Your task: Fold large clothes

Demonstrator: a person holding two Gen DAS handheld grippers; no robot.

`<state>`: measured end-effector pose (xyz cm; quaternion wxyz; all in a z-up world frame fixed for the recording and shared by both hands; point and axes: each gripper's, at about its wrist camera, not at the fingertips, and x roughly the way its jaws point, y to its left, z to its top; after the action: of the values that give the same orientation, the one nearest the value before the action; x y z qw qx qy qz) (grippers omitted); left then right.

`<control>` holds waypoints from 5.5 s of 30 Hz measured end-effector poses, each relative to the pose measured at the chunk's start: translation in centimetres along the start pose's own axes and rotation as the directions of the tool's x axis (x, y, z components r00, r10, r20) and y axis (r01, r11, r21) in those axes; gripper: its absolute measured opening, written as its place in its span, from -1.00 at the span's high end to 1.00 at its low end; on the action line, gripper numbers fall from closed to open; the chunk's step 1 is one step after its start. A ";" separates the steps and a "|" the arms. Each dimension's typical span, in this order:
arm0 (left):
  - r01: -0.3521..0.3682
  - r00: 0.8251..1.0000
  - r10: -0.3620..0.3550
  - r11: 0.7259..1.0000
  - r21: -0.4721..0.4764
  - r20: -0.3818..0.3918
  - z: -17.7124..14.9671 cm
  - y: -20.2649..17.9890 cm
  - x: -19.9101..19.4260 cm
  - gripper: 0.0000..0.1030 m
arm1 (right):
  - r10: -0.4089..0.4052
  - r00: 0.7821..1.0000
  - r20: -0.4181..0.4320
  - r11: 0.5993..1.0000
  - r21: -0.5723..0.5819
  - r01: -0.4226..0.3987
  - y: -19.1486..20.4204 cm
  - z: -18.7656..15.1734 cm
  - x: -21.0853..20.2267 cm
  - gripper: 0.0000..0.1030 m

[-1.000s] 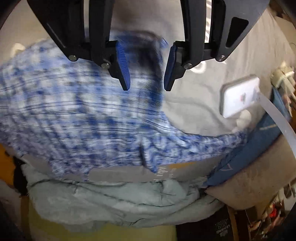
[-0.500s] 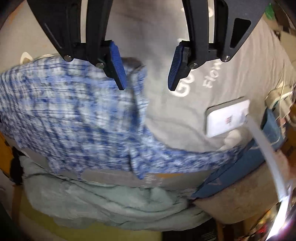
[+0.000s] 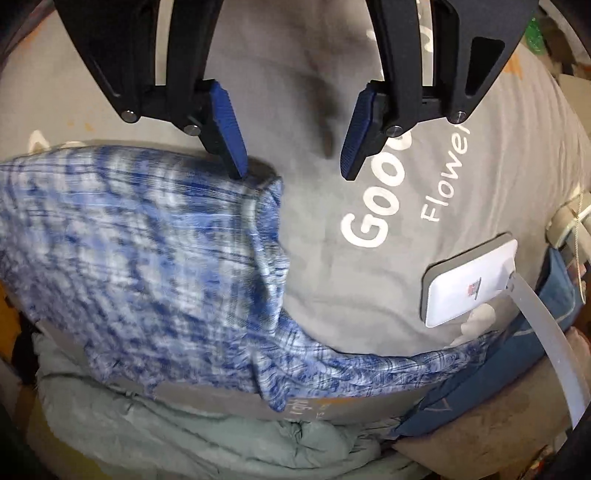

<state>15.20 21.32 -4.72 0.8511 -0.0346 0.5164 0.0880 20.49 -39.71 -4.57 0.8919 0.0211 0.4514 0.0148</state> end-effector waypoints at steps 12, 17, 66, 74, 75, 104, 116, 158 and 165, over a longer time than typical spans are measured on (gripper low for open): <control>-0.069 0.989 0.078 0.994 -0.082 0.124 1.1 3.9 -1.8 0.99 | -0.077 0.988 -0.133 0.996 0.024 0.081 -0.2 -0.4 4.1 0.93; 0.060 0.985 -0.060 0.998 0.004 0.159 0.8 1.8 -3.1 0.94 | -0.052 0.996 -0.065 0.998 0.040 0.055 -0.3 -0.4 1.8 0.69; -0.274 0.936 0.204 0.934 0.230 0.288 3.4 -10.3 3.7 0.91 | -0.408 0.871 0.275 0.822 -0.303 0.481 8.1 -2.5 4.3 0.97; -0.158 0.978 0.123 0.963 0.219 0.166 0.2 -7.0 0.3 0.91 | -0.330 0.933 0.142 0.888 -0.289 0.358 6.5 -5.8 -0.9 0.97; -0.167 0.977 0.129 0.957 0.238 0.167 -0.4 -6.9 0.2 0.91 | -0.325 0.937 0.129 0.890 -0.292 0.349 6.3 -6.2 -1.3 0.97; 0.090 0.919 -0.155 0.978 0.189 0.363 5.9 -6.1 -10.1 -0.62 | -0.064 0.922 0.382 0.980 -0.149 0.129 8.4 -1.0 -12.2 -0.94; 0.220 0.911 -0.251 0.967 0.130 0.326 16.8 -3.3 -6.3 -0.98 | 0.080 0.941 0.329 0.994 -0.099 -0.050 8.8 3.9 -8.8 -0.99; 0.086 0.996 -0.083 0.965 -0.247 0.022 20.3 8.3 13.3 0.92 | 0.089 0.991 0.100 0.978 -0.200 -0.067 10.4 0.9 -0.2 -0.98; 0.223 0.948 -0.198 0.972 -0.077 0.250 18.9 3.8 4.0 0.92 | 0.077 0.990 0.115 0.979 -0.198 -0.053 10.3 0.9 -0.9 -0.98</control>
<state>32.79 28.36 0.63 0.9089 -0.1229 0.3976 0.0267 20.63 -29.52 -2.73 0.9146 -0.0507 0.3917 0.0867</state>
